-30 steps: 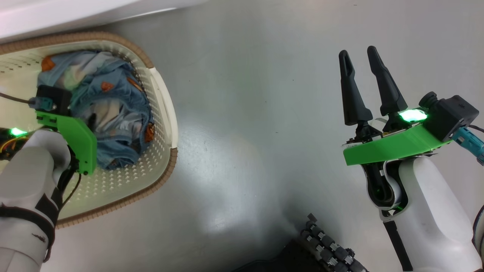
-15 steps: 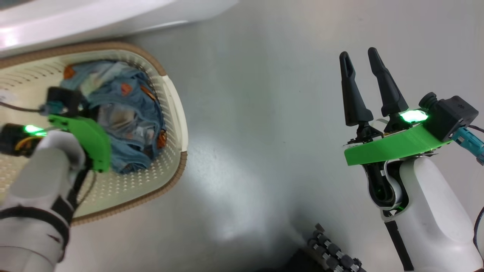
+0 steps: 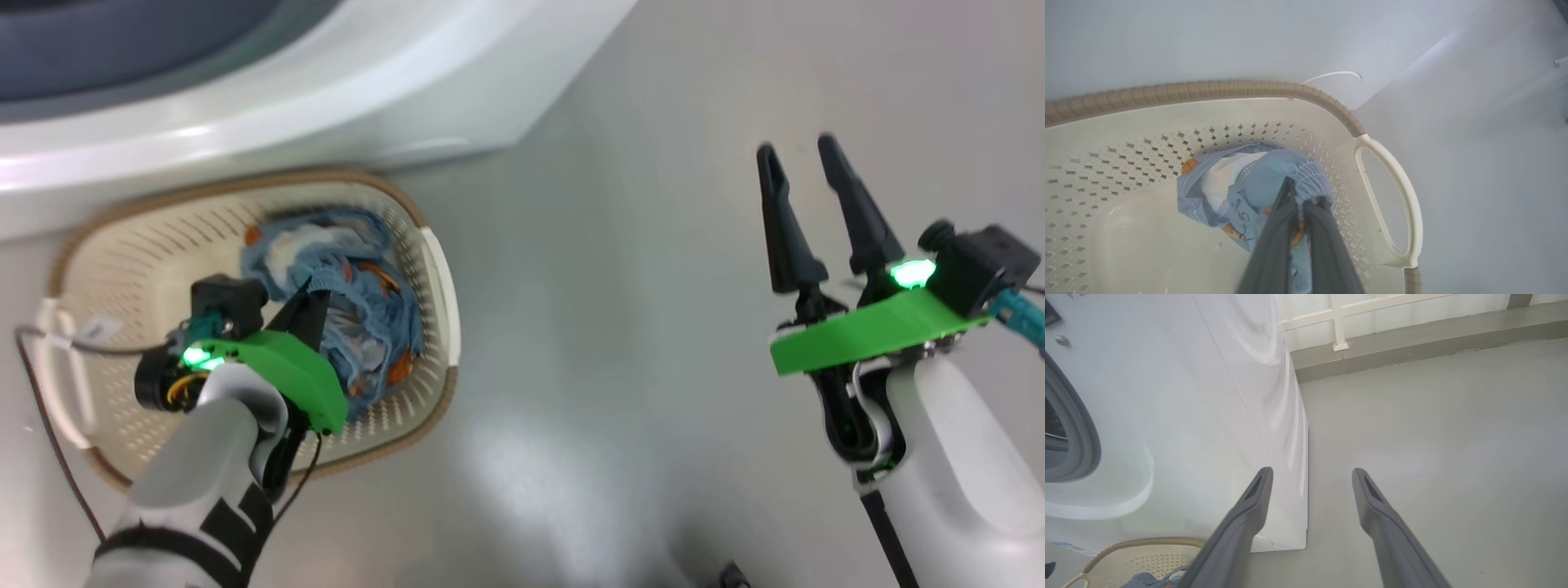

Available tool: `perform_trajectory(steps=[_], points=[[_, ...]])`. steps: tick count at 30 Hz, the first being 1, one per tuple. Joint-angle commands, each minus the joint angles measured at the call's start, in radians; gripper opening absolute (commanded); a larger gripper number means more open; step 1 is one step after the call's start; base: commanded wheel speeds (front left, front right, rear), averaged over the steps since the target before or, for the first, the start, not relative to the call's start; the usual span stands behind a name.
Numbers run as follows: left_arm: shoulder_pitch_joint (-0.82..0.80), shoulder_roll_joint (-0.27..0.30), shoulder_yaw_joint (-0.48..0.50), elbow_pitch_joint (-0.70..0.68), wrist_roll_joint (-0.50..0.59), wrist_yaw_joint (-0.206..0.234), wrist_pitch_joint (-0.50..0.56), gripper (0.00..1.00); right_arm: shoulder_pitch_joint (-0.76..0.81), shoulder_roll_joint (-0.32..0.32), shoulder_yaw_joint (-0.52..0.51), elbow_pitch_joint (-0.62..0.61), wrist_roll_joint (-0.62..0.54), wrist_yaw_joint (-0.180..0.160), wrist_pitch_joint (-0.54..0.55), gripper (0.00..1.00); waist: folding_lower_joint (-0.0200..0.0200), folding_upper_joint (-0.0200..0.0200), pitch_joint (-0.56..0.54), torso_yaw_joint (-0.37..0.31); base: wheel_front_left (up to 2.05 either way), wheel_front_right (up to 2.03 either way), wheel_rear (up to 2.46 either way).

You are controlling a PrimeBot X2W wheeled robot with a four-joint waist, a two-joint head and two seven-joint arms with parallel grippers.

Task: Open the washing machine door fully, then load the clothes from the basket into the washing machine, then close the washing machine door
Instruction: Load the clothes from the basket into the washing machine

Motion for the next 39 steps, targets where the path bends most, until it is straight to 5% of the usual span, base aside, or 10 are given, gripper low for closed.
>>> perform_trajectory(steps=[1,17,39], points=[[0.052,0.027,0.047,-0.063,-0.024,-0.005,-0.013,0.0,0.056,-0.013,0.016,-0.006,0.003,0.007,-0.008,1.0,-0.0001,0.0,-0.123,0.07,0.0,0.0,0.0],[0.43,-0.022,0.371,-0.487,0.01,-0.005,-0.013,0.0,0.188,-0.08,0.036,0.073,0.061,0.007,-0.008,1.0,-0.0001,0.0,-0.466,0.169,0.0,0.0,0.0],[0.573,-0.075,0.493,-0.708,0.067,-0.005,-0.014,0.0,0.294,-0.116,0.068,0.103,0.114,0.007,-0.008,1.0,-0.0001,0.0,-0.65,0.191,0.0,0.0,0.0]])
